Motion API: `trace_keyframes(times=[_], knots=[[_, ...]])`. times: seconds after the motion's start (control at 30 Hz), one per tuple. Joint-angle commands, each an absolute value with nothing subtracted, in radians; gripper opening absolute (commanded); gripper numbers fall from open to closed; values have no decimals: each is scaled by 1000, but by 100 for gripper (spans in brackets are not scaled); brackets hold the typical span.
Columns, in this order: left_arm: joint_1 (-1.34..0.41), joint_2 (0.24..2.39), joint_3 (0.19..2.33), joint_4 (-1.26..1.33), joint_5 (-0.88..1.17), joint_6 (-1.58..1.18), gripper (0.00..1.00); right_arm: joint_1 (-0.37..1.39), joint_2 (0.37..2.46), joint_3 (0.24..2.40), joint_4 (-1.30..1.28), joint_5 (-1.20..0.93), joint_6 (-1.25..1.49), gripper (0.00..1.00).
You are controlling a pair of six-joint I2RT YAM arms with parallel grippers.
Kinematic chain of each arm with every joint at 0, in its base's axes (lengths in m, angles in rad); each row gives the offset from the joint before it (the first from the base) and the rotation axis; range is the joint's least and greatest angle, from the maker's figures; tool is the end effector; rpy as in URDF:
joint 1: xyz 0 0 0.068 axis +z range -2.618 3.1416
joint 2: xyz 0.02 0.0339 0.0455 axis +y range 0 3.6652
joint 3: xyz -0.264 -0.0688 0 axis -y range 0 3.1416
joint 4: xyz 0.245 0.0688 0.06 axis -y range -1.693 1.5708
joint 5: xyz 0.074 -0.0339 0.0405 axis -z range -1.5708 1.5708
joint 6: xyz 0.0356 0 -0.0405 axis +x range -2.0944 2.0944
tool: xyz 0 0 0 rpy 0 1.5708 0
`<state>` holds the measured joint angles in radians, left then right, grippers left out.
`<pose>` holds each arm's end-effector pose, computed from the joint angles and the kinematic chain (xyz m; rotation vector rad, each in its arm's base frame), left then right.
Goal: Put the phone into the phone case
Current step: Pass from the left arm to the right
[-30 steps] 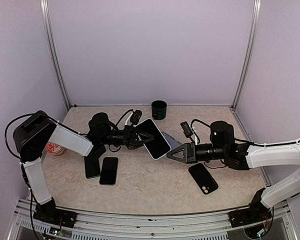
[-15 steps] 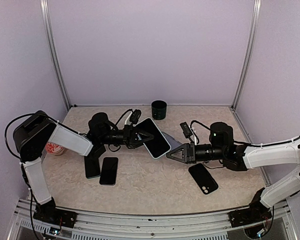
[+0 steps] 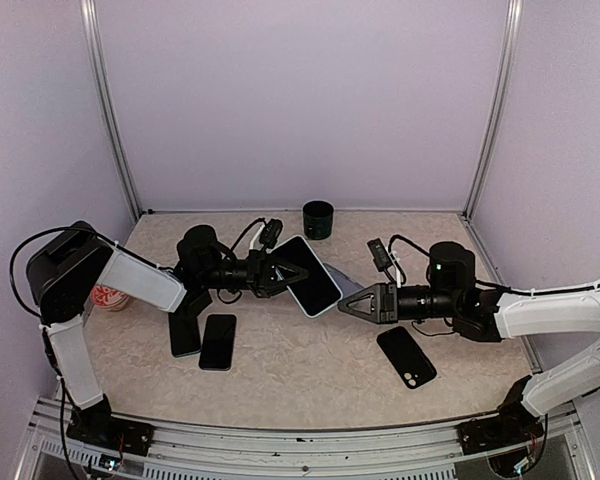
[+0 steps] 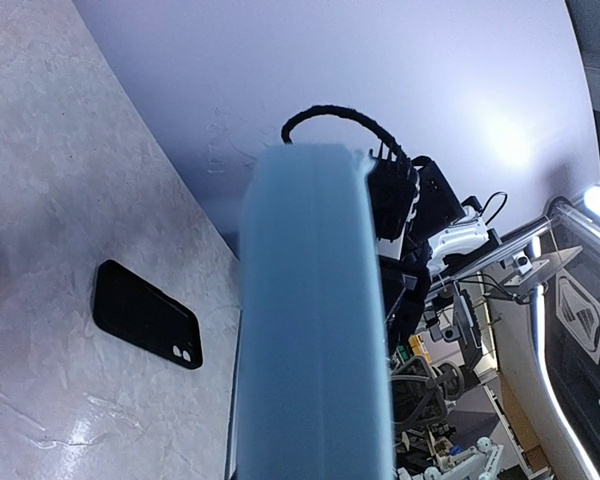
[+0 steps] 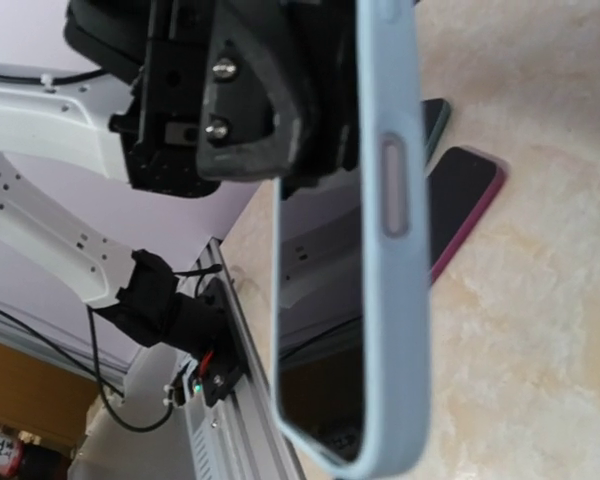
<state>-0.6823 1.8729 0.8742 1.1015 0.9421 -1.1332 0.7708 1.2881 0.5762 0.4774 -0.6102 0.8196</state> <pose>0.2737 -0.2595 0.2018 0.5548 1.8694 -2.0158 0.1805 0.2037 0.2284 -0.4579 2.0552 1.6021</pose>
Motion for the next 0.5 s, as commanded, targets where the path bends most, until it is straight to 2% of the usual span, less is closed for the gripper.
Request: trace_keyframes(times=[0.0,0.17,0.33,0.47], knots=[[-690,1860,877,1156,949,-1124,0,752,1260,585,413,-551,792,14],[-692,1860,878,1154,948,-1123,0,749,1210,612,307,-453,743,16],[-696,1867,883,1150,955,-1125,0,747,1193,667,214,-429,692,34],[-702,1875,887,1149,960,-1123,0,746,1232,729,183,-481,675,42]])
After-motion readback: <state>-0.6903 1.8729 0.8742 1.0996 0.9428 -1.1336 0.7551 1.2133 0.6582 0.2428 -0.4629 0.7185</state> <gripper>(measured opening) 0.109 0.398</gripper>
